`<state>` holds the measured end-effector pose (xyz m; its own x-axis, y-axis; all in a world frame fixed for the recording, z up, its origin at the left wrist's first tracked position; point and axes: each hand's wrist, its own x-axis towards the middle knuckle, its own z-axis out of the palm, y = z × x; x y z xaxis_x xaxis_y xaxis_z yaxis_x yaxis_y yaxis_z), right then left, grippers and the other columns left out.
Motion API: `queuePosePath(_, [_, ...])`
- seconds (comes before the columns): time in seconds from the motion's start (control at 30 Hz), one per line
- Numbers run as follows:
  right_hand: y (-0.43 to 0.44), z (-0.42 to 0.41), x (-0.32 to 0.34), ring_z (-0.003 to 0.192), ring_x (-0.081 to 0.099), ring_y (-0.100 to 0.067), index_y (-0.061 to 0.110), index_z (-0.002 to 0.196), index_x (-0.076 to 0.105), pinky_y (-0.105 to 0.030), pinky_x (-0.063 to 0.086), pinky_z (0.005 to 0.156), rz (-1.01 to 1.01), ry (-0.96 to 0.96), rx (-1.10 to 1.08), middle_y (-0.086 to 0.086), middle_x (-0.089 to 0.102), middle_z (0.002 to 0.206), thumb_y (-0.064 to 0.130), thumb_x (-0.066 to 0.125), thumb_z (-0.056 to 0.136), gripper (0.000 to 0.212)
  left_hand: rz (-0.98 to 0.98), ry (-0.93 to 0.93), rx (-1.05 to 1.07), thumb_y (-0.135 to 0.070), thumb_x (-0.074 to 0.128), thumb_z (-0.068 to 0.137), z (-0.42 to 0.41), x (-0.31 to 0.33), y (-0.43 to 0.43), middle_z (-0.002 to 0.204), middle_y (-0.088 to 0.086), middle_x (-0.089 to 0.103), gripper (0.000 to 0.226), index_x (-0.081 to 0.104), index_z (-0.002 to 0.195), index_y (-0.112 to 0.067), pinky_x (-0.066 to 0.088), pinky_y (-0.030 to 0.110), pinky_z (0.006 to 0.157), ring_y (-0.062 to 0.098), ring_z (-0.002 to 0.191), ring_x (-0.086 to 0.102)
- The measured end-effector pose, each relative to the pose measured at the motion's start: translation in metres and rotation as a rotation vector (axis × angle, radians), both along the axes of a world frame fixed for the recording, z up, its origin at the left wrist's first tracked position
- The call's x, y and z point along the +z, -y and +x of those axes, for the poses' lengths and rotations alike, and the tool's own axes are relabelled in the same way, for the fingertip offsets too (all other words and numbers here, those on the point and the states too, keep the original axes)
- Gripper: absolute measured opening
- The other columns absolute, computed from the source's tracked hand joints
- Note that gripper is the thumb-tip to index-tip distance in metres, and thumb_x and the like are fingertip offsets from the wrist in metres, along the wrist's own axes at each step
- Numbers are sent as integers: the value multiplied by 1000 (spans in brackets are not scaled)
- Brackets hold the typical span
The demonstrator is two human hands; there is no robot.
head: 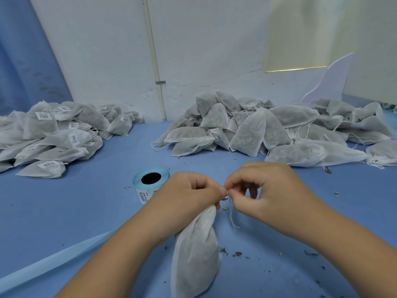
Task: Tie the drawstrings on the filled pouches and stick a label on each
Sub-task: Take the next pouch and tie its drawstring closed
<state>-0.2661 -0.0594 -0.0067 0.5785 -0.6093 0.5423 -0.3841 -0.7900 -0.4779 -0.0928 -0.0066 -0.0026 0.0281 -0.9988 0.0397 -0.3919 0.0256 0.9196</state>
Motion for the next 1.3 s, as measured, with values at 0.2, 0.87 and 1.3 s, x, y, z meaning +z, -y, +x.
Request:
queuePosePath(0.2, [0, 1, 0, 63, 57, -2, 25, 69, 71, -14, 43, 57, 133, -18, -51, 11, 65, 64, 17, 66, 76, 12, -64, 63, 88, -32, 70, 81, -2, -1, 1, 58, -12, 63, 20, 72, 66, -19, 36, 10, 49, 1, 49, 46])
queuePosePath(0.87, [-2, 4, 3, 49, 55, 1, 20, 66, 71, -10, 38, 48, 524, 71, -22, 2, 66, 56, 21, 64, 78, 14, -183, 272, 66, -34, 69, 83, -2, 1, -2, 58, -21, 63, 18, 71, 66, -29, 33, 5, 45, -5, 45, 48])
queuePosePath(1.3, [-2, 3, 1, 56, 61, -7, 20, 66, 70, -16, 45, 53, 500, 91, -1, 0, 67, 59, 28, 62, 69, 12, -53, 4, 61, -23, 66, 86, -5, 1, 0, 56, -14, 61, 28, 69, 58, -27, 36, 10, 47, -3, 44, 45])
